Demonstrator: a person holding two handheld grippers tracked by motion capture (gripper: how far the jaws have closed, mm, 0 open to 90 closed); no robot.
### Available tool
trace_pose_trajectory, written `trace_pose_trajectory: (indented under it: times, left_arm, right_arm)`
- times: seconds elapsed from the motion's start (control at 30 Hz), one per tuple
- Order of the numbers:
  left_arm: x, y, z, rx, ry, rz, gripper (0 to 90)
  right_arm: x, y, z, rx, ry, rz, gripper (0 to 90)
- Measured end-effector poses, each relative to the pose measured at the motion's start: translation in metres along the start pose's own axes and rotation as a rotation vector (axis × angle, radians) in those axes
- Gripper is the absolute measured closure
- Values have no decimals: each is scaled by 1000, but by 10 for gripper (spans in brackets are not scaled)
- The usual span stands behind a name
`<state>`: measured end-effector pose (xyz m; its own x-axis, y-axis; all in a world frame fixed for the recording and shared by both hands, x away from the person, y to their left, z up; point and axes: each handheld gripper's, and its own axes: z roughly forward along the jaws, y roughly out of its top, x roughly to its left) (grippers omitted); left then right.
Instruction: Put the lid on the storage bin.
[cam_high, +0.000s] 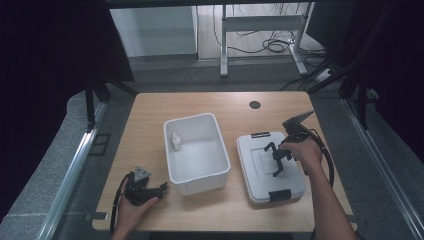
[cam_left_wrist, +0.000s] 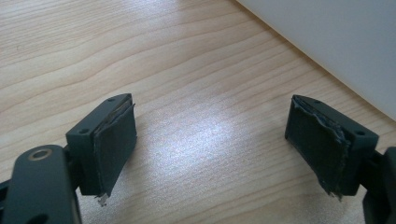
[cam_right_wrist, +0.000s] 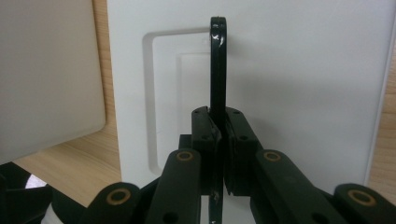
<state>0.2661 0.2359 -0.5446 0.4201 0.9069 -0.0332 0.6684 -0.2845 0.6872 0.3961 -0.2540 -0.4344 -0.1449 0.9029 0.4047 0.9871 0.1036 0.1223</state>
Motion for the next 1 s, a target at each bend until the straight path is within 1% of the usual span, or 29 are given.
trace_pose_trajectory:
  times: [0.23, 0.4, 0.53, 0.67, 0.83, 0.87, 1.0]
  left_arm:
    - [0, 0, 0, -1, 0, -1, 165]
    - [0, 0, 0, 0, -1, -1, 165]
    - [0, 0, 0, 0, 0, -1, 165]
    - [0, 0, 0, 0, 0, -1, 165]
    - [0, 0, 0, -2, 0, -4, 165]
    - [0, 0, 0, -2, 0, -3, 165]
    - [0, 0, 0, -2, 0, 0, 165]
  right_arm:
    - [-4, -5, -11, -21, 15, -5, 842]
    - [-3, -7, -21, -36, 19, -8, 842]
    - [1, -7, -30, -50, 14, -26, 840]
    - [6, -7, -39, -61, 21, -31, 841]
    - [13, -7, -49, -76, 28, -54, 841]
    - [15, -6, -51, -79, 31, -48, 841]
    - [18, -5, -58, -87, 34, -51, 840]
